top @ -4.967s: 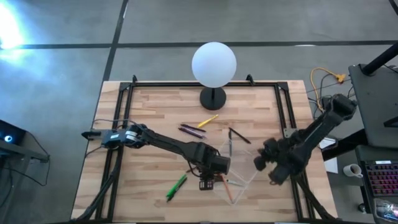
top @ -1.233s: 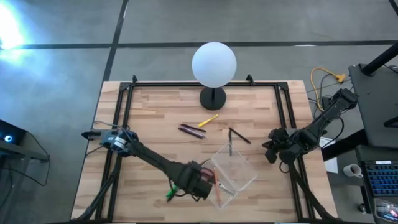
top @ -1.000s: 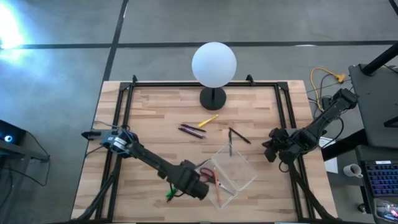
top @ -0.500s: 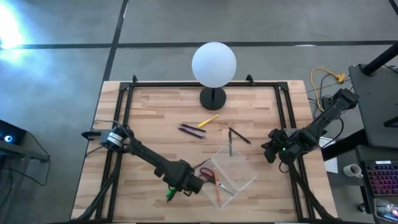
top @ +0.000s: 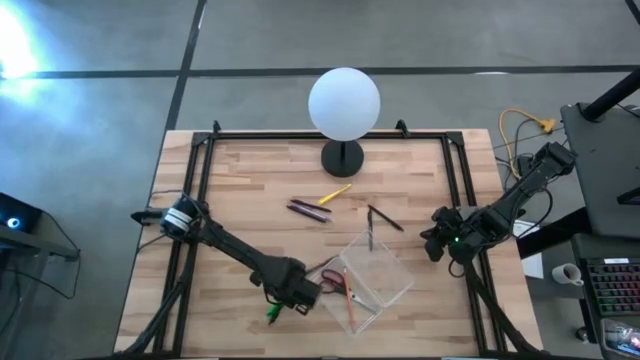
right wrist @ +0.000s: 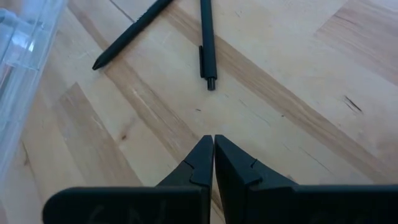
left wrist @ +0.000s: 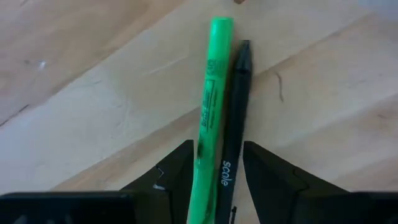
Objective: Pick & place school supplies into a supply box
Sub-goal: Put the green pen into the supply box
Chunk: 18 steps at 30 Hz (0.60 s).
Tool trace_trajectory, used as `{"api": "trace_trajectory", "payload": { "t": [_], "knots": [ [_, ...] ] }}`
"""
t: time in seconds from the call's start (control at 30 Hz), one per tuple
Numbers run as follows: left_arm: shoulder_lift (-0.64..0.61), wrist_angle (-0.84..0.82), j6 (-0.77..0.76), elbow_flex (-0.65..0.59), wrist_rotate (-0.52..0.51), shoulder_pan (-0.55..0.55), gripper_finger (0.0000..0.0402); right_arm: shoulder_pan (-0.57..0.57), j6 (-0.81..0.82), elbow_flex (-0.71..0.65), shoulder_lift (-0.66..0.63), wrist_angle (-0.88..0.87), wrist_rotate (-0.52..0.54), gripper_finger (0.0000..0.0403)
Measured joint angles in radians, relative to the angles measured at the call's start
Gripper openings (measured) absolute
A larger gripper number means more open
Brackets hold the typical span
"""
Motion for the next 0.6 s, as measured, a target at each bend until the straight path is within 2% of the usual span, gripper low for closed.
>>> {"api": "trace_trajectory", "payload": {
  "t": [0.6],
  "knots": [
    [-0.065,-0.007,0.012,-0.019,0.005,0.000,0.0123,0.000,0.018,0.000,0.065,0.001,-0.004,0.0009]
  ]
}}
